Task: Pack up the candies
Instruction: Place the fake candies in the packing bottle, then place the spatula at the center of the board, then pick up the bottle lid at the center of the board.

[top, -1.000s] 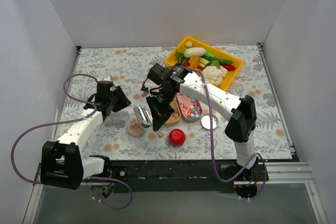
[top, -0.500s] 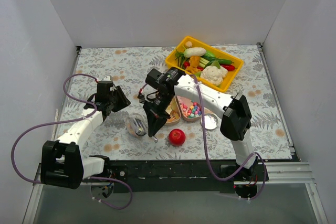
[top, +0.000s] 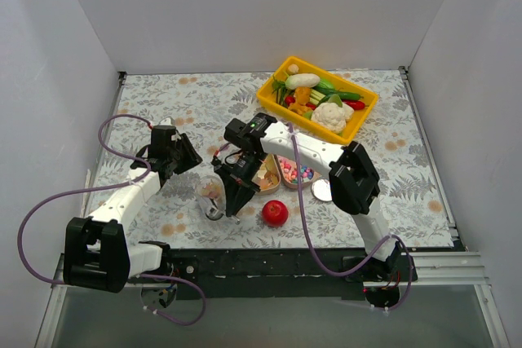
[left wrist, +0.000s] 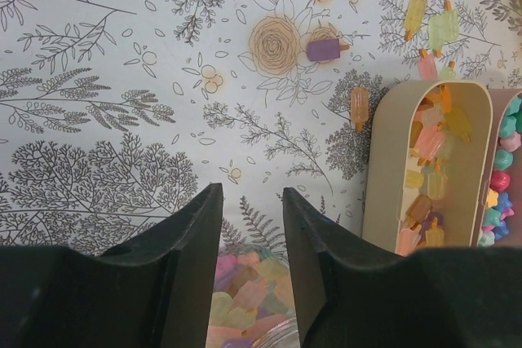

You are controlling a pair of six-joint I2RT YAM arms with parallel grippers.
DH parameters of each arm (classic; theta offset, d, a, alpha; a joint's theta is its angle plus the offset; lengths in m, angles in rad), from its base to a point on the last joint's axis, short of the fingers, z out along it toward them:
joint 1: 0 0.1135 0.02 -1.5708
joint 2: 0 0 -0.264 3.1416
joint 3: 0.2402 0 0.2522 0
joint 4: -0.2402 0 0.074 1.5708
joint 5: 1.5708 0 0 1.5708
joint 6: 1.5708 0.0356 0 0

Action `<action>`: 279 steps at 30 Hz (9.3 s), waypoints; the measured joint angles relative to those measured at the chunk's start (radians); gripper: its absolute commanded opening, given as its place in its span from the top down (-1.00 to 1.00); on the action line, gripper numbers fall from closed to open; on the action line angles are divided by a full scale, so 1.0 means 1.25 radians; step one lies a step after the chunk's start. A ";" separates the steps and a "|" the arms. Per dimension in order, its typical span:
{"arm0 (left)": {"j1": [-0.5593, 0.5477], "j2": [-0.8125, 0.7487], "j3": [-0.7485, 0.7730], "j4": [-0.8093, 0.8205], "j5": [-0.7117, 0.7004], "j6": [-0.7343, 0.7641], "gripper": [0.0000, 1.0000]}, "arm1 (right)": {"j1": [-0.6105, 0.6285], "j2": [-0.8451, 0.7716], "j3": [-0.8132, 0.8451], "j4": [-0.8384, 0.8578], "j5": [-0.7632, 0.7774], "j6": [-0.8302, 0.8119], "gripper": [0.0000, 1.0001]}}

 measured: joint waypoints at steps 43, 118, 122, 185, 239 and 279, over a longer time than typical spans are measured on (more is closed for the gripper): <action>0.000 -0.012 0.066 -0.084 -0.055 -0.007 0.18 | -0.381 -0.267 -0.072 0.056 0.502 -0.029 0.97; 0.000 0.002 0.156 -0.112 -0.057 -0.015 -0.50 | -0.267 -0.361 -0.710 0.505 0.974 -0.154 0.84; 0.000 0.002 0.156 -0.116 -0.057 -0.015 -0.57 | -0.267 -0.356 -0.708 0.504 0.976 -0.154 0.97; -0.038 0.008 0.292 1.202 0.872 -0.616 0.13 | -0.256 -0.277 -0.174 2.068 -0.025 1.218 0.97; -0.045 -0.139 0.179 0.074 0.626 -0.242 1.00 | -0.253 -0.477 -0.457 0.875 0.346 0.086 -0.10; -0.013 -0.204 0.195 -0.224 0.314 -0.194 -0.87 | -0.242 -0.388 -0.695 1.551 0.248 0.558 0.97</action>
